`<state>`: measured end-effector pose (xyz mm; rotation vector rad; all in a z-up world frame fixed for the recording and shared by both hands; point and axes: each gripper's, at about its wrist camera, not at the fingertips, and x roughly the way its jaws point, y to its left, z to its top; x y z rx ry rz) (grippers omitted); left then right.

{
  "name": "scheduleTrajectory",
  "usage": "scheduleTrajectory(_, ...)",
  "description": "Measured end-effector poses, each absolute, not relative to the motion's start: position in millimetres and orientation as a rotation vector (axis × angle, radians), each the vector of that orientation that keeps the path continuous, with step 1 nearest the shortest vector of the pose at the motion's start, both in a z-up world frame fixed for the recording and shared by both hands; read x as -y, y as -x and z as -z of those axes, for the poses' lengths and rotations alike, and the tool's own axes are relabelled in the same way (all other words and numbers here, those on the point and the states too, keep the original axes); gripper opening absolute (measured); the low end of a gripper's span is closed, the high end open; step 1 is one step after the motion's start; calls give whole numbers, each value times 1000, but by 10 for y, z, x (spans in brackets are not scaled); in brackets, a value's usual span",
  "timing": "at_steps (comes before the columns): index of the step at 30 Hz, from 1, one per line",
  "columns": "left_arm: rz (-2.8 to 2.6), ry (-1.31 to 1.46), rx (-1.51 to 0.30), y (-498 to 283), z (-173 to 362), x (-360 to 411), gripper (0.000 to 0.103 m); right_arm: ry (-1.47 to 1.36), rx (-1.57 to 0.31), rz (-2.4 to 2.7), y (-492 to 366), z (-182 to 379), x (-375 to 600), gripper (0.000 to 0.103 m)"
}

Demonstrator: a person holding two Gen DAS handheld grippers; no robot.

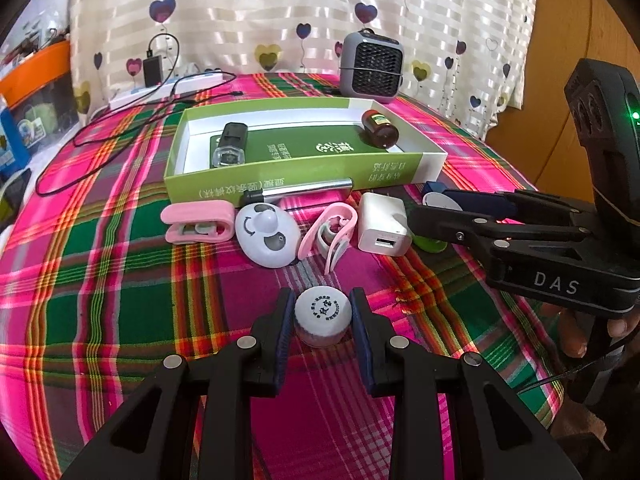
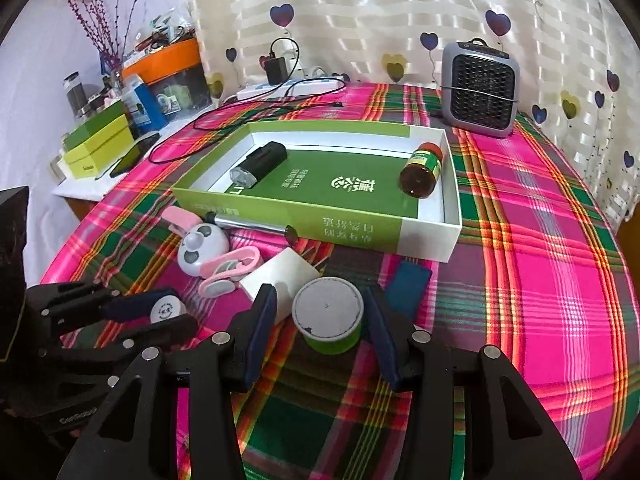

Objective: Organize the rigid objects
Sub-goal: 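Grasp the white round cap with the left tool while the right tool grasps the white green-based container, then carry the cap and container into the green box and open both tools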

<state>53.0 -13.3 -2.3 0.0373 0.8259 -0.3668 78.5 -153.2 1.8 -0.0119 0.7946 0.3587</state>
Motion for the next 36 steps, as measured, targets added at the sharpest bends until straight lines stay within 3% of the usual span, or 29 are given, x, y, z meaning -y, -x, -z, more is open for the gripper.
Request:
scheduleTrajectory(12, 368, -34, -826, -534, 19, 134, 27, 32, -793, -337, -801, -18, 1506, 46)
scheduleTrajectory(15, 368, -32, -826, -546, 16, 130, 27, 26, -793, -329, -805, -15, 1524, 36)
scheduleTrajectory(36, 367, -36, -827, -541, 25, 134, 26, 24, -791, -328, -795, -21, 1537, 35)
